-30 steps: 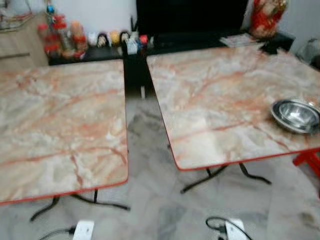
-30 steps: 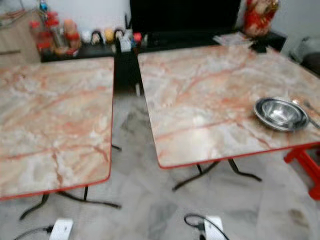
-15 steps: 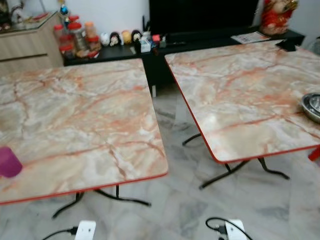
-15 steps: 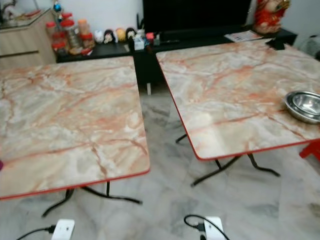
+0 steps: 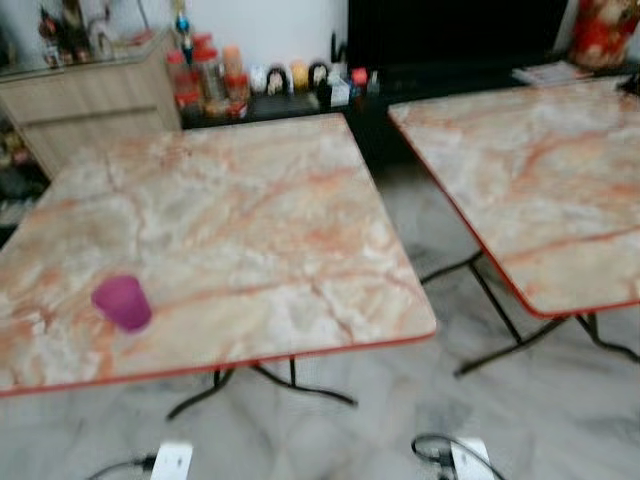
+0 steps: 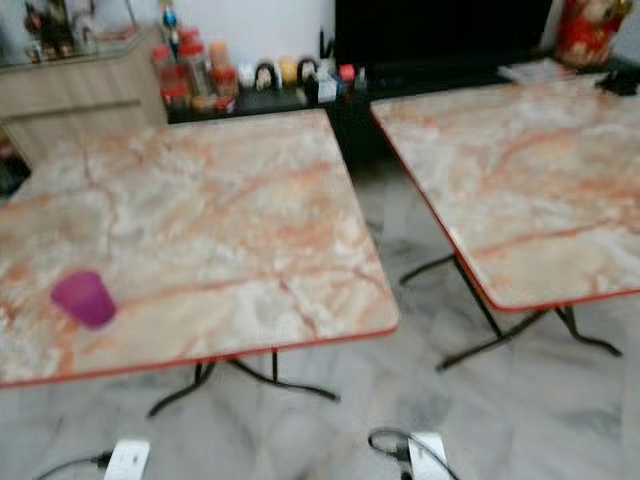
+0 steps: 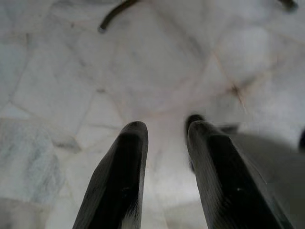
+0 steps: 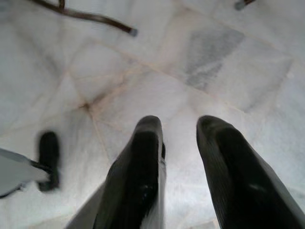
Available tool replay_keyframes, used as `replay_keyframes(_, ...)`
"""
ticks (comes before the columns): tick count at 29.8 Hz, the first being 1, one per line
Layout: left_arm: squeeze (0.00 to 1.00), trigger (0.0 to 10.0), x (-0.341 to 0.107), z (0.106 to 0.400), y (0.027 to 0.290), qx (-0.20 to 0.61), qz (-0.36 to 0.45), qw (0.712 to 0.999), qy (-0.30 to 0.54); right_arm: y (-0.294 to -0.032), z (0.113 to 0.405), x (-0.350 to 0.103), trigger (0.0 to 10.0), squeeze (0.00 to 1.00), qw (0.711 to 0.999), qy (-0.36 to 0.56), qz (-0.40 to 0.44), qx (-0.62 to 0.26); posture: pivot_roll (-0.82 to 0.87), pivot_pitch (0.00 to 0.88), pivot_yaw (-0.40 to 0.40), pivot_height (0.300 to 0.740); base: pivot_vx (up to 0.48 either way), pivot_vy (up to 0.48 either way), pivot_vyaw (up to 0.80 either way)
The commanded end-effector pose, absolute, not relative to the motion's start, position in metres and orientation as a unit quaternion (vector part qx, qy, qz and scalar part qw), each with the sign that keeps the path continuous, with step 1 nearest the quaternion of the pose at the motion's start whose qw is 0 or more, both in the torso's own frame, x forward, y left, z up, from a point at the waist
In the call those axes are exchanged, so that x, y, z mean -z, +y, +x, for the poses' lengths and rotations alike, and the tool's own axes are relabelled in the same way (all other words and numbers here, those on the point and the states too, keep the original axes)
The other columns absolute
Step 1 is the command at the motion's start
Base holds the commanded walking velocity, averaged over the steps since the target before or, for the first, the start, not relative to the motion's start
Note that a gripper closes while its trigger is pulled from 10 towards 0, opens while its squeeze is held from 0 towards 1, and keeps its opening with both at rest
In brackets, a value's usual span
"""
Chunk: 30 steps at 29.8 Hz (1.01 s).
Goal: Setting the table
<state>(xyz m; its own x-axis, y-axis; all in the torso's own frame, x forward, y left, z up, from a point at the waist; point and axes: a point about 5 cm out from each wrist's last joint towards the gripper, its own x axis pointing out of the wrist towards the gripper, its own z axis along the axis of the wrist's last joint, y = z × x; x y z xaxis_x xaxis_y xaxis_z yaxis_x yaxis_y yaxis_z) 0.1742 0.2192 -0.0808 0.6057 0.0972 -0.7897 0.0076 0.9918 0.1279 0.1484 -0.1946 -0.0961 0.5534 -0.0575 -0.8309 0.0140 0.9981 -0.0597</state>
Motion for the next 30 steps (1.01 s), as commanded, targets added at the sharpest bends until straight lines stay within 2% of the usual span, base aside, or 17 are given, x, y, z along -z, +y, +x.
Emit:
replay_keyframes(1, 0.00, 10.0, 0.0854, 0.1603, 0.2283, -0.034, 0.067, 0.882, 0.465, -0.1840, 0.1561, 0.0941, 10.0, 0.00, 0.888, 0.460, -0.017, 0.008, -0.02, 0.000, 0.028, 0.740, 0.000, 0.382, 0.56)
replay_keyframes(4, 0.00, 10.0, 0.0854, 0.1603, 0.2283, -0.034, 0.067, 0.882, 0.465, -0.1839, 0.1562, 0.0941, 10.0, 0.00, 0.888, 0.460, -0.017, 0.009, -0.02, 0.000, 0.028, 0.740, 0.000, 0.382, 0.56)
replay_keyframes(16, 0.00, 10.0, 0.0846, 0.1640, 0.2252, -0.031, 0.065, 0.884, 0.461, -0.1849, 0.1579, 0.0935, 10.0, 0.00, 0.888, 0.460, -0.014, 0.011, -0.01, 0.000, 0.024, 0.740, 0.000, 0.376, 0.00)
replay_keyframes(30, 0.00, 10.0, 0.0858, 0.1627, 0.2214, -0.030, 0.064, 0.885, 0.460, -0.1808, 0.1561, 0.0948, 10.0, 0.00, 0.886, 0.463, -0.007, 0.013, -0.01, 0.000, 0.027, 0.740, 0.000, 0.000, 0.00)
